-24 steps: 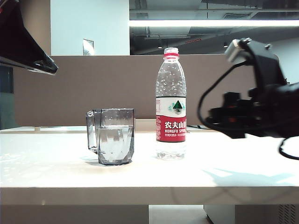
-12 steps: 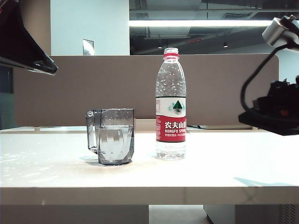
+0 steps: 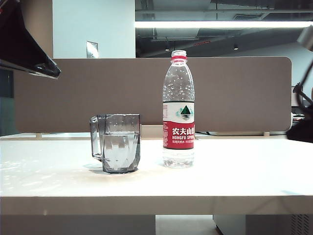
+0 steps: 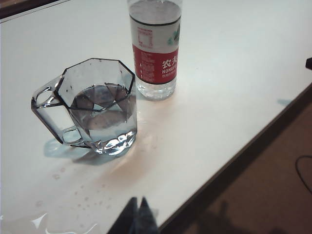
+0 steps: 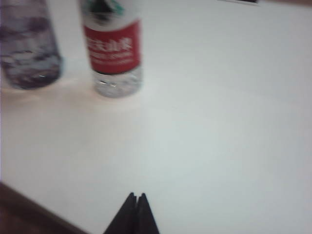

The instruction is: Pick up the mineral water bottle on the table and pour water into the mug until it's half full.

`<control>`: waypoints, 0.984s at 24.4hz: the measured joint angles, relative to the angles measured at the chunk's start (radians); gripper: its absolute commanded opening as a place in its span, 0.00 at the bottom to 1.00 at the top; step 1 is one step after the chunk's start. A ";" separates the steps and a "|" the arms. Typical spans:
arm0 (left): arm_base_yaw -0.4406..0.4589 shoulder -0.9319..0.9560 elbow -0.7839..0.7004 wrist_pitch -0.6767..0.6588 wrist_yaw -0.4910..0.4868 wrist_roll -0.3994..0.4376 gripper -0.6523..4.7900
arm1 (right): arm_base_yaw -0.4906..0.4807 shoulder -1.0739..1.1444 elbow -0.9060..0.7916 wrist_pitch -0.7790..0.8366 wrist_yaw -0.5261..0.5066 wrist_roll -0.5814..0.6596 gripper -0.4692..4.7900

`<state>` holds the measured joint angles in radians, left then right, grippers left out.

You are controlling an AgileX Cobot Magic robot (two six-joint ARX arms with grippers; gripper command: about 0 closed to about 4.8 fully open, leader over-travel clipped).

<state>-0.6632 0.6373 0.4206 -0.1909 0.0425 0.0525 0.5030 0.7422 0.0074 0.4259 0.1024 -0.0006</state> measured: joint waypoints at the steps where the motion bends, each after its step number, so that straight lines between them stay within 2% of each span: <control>1: 0.000 0.000 0.000 0.000 0.000 0.000 0.12 | -0.026 -0.030 0.000 -0.040 -0.003 0.000 0.08; 5: 0.000 0.000 0.000 0.000 0.000 0.000 0.12 | -0.120 -0.129 0.000 -0.181 -0.058 0.000 0.08; 7: 0.000 0.000 0.000 0.000 0.000 0.000 0.12 | -0.224 -0.251 0.000 -0.334 -0.116 0.000 0.08; 11: 0.000 0.000 0.000 0.000 0.000 0.000 0.12 | -0.304 -0.386 0.000 -0.453 -0.132 0.000 0.08; 19: 0.000 0.000 0.000 0.000 0.000 0.000 0.12 | -0.328 -0.573 0.000 -0.600 -0.168 0.000 0.08; 24: 0.000 0.000 0.000 0.000 0.000 0.000 0.12 | -0.359 -0.649 0.000 -0.611 -0.166 0.000 0.08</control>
<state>-0.6632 0.6369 0.4206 -0.1909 0.0425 0.0525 0.1440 0.0929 0.0078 -0.1852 -0.0639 -0.0002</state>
